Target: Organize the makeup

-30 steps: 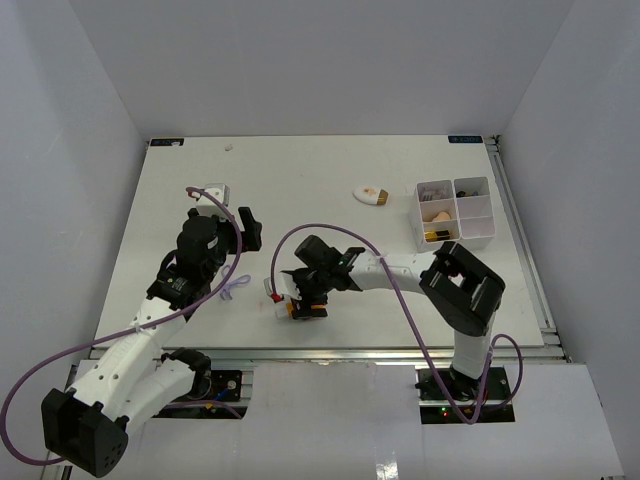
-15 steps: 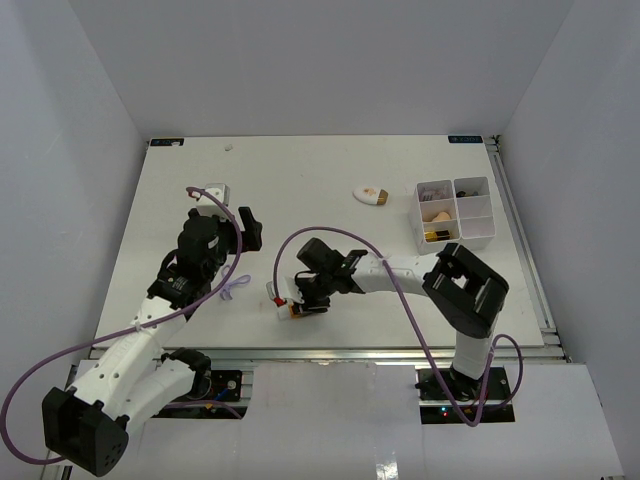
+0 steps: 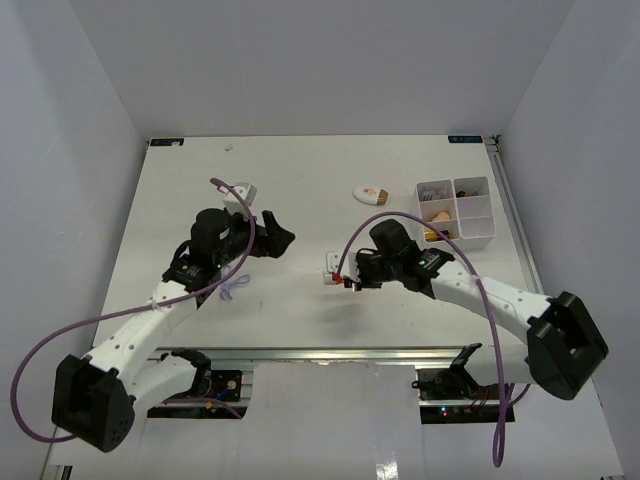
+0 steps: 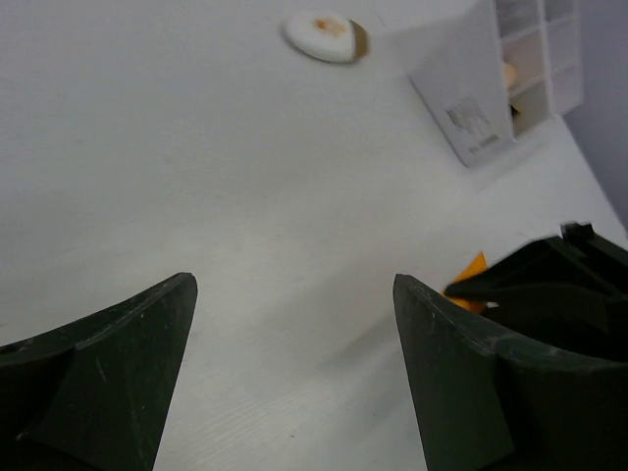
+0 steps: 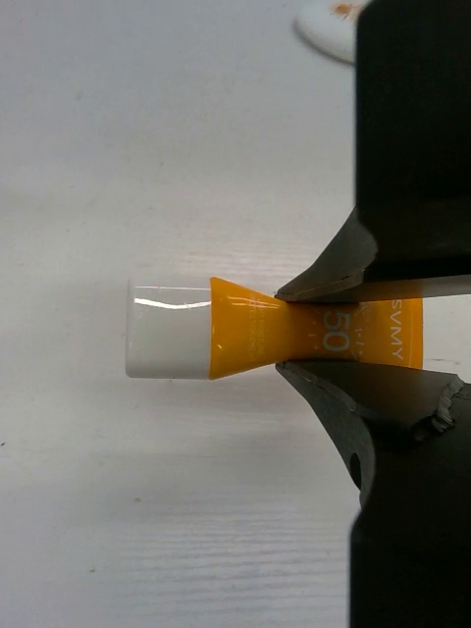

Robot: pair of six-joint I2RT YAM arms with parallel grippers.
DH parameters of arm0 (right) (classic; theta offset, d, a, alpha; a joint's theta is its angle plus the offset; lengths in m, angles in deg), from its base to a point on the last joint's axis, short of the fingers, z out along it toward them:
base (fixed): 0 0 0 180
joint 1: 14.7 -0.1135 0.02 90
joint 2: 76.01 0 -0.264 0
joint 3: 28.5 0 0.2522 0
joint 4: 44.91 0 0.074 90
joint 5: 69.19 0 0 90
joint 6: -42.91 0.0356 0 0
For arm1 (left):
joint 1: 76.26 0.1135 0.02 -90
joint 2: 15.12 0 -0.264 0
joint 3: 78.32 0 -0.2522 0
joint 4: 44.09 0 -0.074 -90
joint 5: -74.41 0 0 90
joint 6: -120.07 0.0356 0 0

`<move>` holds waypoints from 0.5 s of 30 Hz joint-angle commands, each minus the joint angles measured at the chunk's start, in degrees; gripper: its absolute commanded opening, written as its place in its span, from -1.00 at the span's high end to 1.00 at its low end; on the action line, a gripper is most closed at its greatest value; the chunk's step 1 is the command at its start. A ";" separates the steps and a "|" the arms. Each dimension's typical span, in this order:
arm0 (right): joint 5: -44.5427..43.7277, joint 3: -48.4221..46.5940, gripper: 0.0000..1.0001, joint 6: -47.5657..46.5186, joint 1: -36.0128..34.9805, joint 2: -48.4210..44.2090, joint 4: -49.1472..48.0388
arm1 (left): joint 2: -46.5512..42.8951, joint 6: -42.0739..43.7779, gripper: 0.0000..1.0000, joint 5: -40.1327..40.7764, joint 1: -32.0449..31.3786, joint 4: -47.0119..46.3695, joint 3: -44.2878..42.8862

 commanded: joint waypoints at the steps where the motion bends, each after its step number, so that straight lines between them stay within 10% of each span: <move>1: -1.85 4.51 0.44 -3.27 2.99 -10.00 0.50 | 10.23 -7.36 -0.83 -29.99 -0.11 -11.91 0.25; 7: -3.65 7.98 0.47 -7.52 3.43 -17.94 1.93 | 20.96 -11.32 -0.85 -47.31 -2.44 -18.35 -3.86; 15: -2.75 6.51 0.48 -9.07 3.26 -18.24 3.24 | 30.54 -11.35 -0.86 -49.41 -9.59 -16.16 -11.02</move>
